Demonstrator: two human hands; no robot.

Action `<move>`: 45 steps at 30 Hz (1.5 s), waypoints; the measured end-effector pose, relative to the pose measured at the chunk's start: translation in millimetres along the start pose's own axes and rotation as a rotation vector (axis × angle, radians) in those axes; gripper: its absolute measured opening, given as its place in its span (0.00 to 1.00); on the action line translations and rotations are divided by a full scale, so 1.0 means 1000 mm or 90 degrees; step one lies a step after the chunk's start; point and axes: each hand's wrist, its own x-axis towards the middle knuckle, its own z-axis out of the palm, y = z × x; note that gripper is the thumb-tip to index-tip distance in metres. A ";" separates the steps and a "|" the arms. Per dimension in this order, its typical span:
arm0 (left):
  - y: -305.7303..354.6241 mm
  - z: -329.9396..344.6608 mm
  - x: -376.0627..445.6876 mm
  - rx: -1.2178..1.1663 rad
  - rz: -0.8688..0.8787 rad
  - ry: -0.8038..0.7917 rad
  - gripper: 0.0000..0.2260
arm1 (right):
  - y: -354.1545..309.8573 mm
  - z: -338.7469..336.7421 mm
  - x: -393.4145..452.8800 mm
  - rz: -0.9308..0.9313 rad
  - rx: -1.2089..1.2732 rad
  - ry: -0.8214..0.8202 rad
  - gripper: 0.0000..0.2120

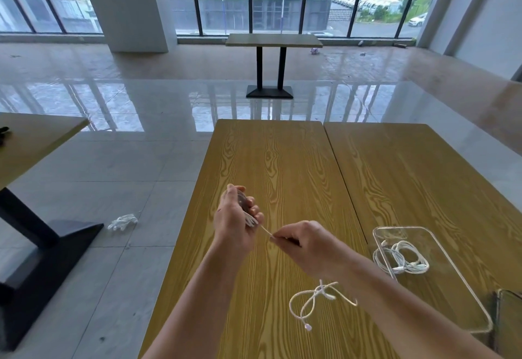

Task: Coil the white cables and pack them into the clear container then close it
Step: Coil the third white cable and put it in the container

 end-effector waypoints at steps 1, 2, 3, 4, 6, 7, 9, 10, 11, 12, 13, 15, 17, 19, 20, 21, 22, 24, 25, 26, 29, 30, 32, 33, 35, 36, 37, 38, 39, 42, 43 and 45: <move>0.003 -0.004 0.006 -0.002 0.016 0.019 0.13 | -0.002 -0.001 -0.003 -0.002 0.001 -0.023 0.11; 0.007 -0.007 0.011 -0.001 0.029 0.036 0.13 | -0.003 -0.003 -0.006 -0.002 0.003 -0.046 0.10; 0.010 -0.012 0.016 0.004 0.039 0.052 0.12 | -0.004 -0.006 -0.009 -0.002 0.002 -0.066 0.10; 0.013 -0.016 0.021 0.013 0.042 0.065 0.12 | -0.006 -0.009 -0.011 -0.007 -0.003 -0.079 0.10; 0.017 -0.023 0.027 0.042 0.027 0.073 0.12 | -0.012 -0.016 -0.013 -0.032 -0.017 -0.086 0.11; 0.017 -0.025 0.027 0.069 0.013 0.061 0.12 | -0.015 -0.019 -0.013 -0.046 -0.022 -0.080 0.11; 0.017 -0.024 0.021 0.159 -0.005 0.016 0.13 | -0.021 -0.027 -0.011 -0.068 -0.034 -0.057 0.11; 0.016 -0.022 0.017 0.210 -0.010 -0.013 0.13 | -0.024 -0.030 -0.010 -0.077 -0.040 -0.042 0.11; 0.015 -0.020 0.013 0.254 -0.016 -0.046 0.13 | -0.026 -0.032 -0.008 -0.088 -0.046 -0.023 0.10; 0.014 -0.018 0.008 0.293 -0.021 -0.078 0.13 | -0.027 -0.034 -0.006 -0.099 -0.051 0.001 0.10; 0.012 -0.016 0.005 0.332 -0.023 -0.106 0.13 | -0.027 -0.036 -0.004 -0.107 -0.056 0.026 0.10; 0.008 -0.012 -0.001 0.408 -0.018 -0.150 0.14 | -0.027 -0.037 0.000 -0.121 -0.059 0.063 0.09; 0.005 -0.008 -0.005 0.450 -0.017 -0.192 0.16 | -0.028 -0.037 0.004 -0.127 -0.056 0.093 0.09; 0.002 -0.005 -0.009 0.463 -0.041 -0.231 0.20 | -0.026 -0.038 0.007 -0.113 -0.044 0.131 0.09; 0.002 -0.004 -0.012 0.462 -0.063 -0.247 0.22 | -0.024 -0.039 0.008 -0.105 -0.042 0.150 0.09; 0.001 -0.003 -0.014 0.460 -0.084 -0.262 0.23 | -0.022 -0.041 0.009 -0.100 -0.044 0.167 0.08; 0.001 -0.003 -0.016 0.459 -0.102 -0.279 0.24 | -0.020 -0.041 0.010 -0.099 -0.045 0.181 0.07; 0.001 -0.005 -0.017 0.463 -0.122 -0.328 0.23 | -0.017 -0.043 0.011 -0.099 -0.037 0.202 0.06; 0.001 -0.006 -0.017 0.468 -0.125 -0.361 0.20 | -0.015 -0.044 0.012 -0.101 -0.027 0.210 0.06; 0.002 -0.007 -0.018 0.474 -0.127 -0.395 0.16 | -0.014 -0.045 0.012 -0.104 -0.016 0.216 0.06; 0.006 -0.010 -0.018 0.458 -0.154 -0.454 0.10 | -0.010 -0.049 0.012 -0.105 -0.004 0.204 0.05; 0.007 -0.011 -0.018 0.441 -0.161 -0.461 0.10 | -0.008 -0.050 0.012 -0.105 -0.001 0.193 0.05; 0.010 -0.012 -0.018 0.407 -0.157 -0.460 0.10 | -0.002 -0.051 0.011 -0.098 0.017 0.193 0.04; 0.011 -0.014 -0.017 0.384 -0.149 -0.450 0.10 | 0.001 -0.053 0.010 -0.088 0.026 0.207 0.04; 0.015 -0.015 -0.015 0.310 -0.129 -0.417 0.11 | 0.009 -0.058 0.009 -0.053 0.045 0.242 0.05; 0.017 -0.015 -0.014 0.272 -0.114 -0.393 0.11 | 0.012 -0.060 0.008 -0.035 0.055 0.253 0.05; 0.017 -0.014 -0.013 0.245 -0.094 -0.363 0.12 | 0.015 -0.060 0.008 -0.019 0.062 0.258 0.06; 0.016 -0.012 -0.012 0.229 -0.071 -0.329 0.13 | 0.017 -0.059 0.007 -0.006 0.066 0.254 0.07; 0.014 -0.009 -0.011 0.219 -0.048 -0.295 0.14 | 0.018 -0.056 0.007 0.006 0.064 0.237 0.07; 0.006 0.002 -0.011 0.175 -0.006 -0.229 0.15 | 0.016 -0.040 0.007 0.040 0.052 0.131 0.10; 0.004 0.006 -0.013 0.153 -0.008 -0.218 0.15 | 0.016 -0.034 0.007 0.053 0.059 0.103 0.11; 0.001 0.013 -0.016 0.102 -0.023 -0.203 0.15 | 0.016 -0.026 0.007 0.066 0.078 0.077 0.14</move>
